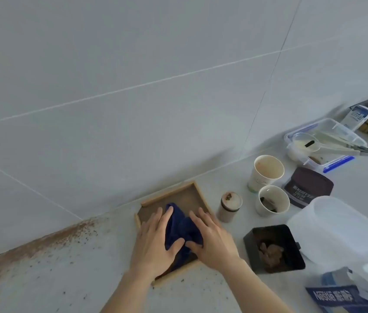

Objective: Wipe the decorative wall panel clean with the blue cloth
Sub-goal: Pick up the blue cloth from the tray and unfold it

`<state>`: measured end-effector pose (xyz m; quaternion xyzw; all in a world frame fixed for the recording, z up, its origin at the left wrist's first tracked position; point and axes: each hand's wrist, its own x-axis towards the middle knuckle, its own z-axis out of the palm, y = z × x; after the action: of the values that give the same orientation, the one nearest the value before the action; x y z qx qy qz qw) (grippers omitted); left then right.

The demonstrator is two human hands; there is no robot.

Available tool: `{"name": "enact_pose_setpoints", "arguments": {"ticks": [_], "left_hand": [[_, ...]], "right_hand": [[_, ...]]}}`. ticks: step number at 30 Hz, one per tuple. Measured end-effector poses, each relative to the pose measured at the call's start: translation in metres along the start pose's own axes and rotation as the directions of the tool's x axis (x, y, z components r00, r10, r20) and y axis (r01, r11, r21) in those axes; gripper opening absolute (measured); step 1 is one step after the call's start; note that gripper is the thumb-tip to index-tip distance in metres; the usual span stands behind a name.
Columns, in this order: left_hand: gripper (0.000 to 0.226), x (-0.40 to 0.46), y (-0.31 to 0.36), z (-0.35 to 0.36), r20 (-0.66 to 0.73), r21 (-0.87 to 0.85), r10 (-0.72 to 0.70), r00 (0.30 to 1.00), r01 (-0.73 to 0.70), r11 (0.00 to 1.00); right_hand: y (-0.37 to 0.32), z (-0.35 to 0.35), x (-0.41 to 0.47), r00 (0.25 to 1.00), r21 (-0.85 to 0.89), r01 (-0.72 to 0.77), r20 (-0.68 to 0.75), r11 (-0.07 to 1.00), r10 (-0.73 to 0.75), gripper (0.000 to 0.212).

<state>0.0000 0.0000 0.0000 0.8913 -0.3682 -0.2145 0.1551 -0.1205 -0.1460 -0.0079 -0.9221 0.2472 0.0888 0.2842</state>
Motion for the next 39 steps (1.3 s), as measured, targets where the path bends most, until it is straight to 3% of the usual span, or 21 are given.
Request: {"name": "enact_pose_setpoints", "arguments": {"ticks": [9,12,18,28,39], "left_hand": [[0.075,0.009,0.001,0.029,0.006,0.015,-0.089,0.996,0.089,0.996],[0.061,0.011,0.005,0.032,-0.021,-0.033,-0.165,0.986,0.164,0.986],[0.022,0.008,0.01,0.019,-0.098,-0.062,-0.192,0.976,0.187,0.98],[0.02,-0.004,0.005,-0.057,-0.274,-0.03,-0.194,0.942,0.193,0.981],[0.026,-0.055,0.003,-0.179,-0.468,-0.099,-0.125,0.875,0.088,0.991]], "right_hand": [[0.017,0.031,0.012,0.993,-0.078,0.032,-0.111,0.996,-0.041,0.063],[0.019,0.036,0.014,0.971,-0.087,0.027,-0.232,0.996,-0.047,0.043],[0.009,0.02,0.016,0.966,-0.081,-0.026,-0.26,0.996,0.004,0.017],[-0.011,-0.029,0.005,0.943,-0.043,-0.021,-0.333,0.999,0.006,0.02],[-0.112,-0.105,-0.014,0.887,-0.037,0.02,-0.461,0.999,-0.035,0.018]]}}
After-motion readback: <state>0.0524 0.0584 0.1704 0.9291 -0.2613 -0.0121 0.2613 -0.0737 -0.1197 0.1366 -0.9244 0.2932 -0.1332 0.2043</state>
